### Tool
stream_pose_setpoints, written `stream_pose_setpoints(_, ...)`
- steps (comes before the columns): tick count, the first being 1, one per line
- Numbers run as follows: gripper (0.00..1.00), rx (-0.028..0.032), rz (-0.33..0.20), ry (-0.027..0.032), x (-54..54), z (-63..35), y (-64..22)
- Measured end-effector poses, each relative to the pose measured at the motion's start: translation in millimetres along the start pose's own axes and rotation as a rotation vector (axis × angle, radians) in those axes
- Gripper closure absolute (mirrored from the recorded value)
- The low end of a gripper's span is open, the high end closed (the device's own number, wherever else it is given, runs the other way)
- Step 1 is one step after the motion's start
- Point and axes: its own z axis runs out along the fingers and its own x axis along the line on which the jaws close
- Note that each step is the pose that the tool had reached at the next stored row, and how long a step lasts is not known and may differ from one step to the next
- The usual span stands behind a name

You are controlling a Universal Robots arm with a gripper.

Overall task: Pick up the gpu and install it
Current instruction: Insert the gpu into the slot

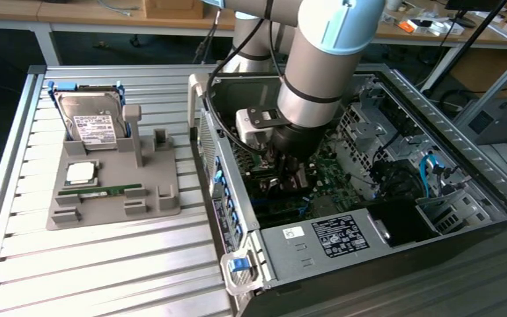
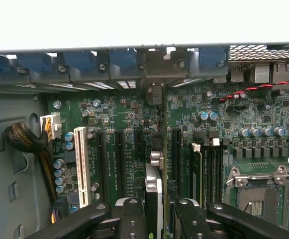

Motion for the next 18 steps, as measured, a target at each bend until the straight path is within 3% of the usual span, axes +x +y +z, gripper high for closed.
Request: stream_pose_setpoints(18,0.73,-0.0018,-0.035,-0.0014,-3.1,1.5,-1.7)
